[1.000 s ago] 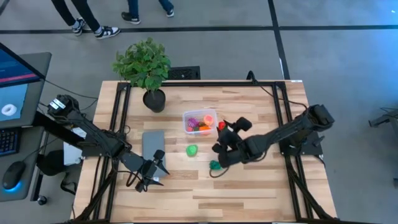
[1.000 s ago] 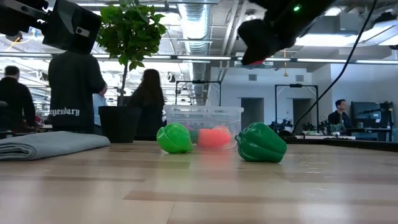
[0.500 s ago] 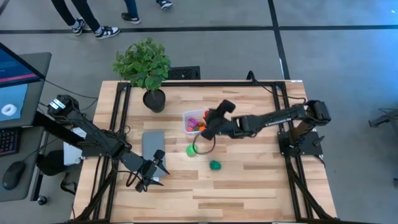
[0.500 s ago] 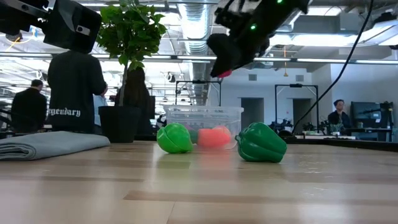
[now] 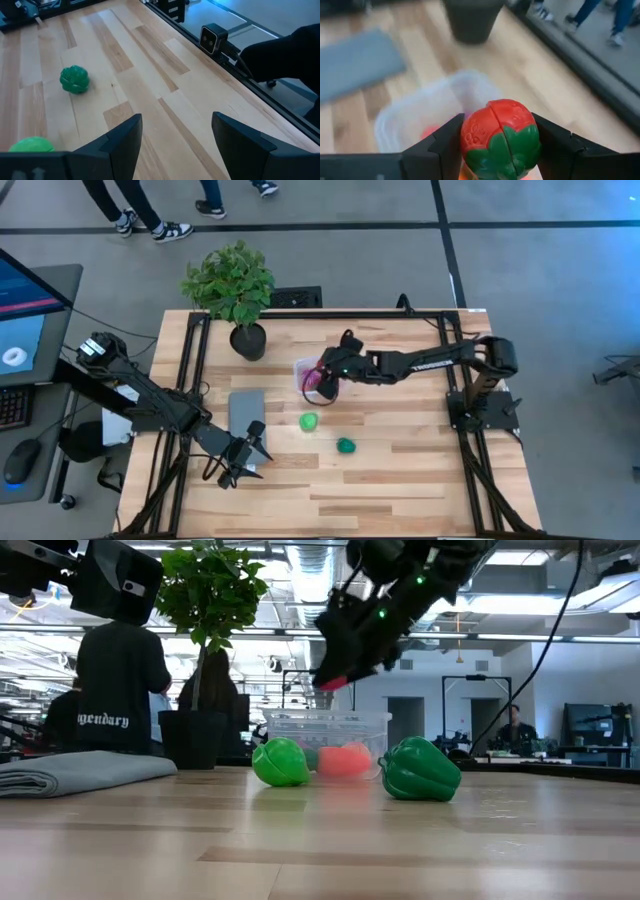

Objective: Pick and placing Produce into tupperware
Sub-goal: Put the big strawberry into the transparent container

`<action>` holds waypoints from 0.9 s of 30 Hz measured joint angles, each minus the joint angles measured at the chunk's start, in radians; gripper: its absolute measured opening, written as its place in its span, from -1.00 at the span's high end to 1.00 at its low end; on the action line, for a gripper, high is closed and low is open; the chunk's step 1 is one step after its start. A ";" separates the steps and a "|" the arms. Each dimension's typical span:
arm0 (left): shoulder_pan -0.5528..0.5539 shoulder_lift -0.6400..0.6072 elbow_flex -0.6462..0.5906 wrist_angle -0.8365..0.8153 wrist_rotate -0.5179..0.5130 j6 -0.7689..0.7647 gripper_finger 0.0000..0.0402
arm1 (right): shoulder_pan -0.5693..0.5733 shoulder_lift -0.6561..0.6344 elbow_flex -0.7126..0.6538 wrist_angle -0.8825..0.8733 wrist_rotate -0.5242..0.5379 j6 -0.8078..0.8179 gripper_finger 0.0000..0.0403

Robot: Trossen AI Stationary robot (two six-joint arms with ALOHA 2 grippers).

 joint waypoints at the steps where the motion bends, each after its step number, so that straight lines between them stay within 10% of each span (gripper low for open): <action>1: 0.000 0.000 0.000 0.000 0.000 0.000 -0.15 | -0.005 0.014 -0.002 0.005 -0.007 0.000 -0.11; 27: 0.000 0.000 0.000 -0.007 -0.001 -0.011 -0.15 | -0.057 0.073 -0.001 0.056 -0.145 0.054 -0.22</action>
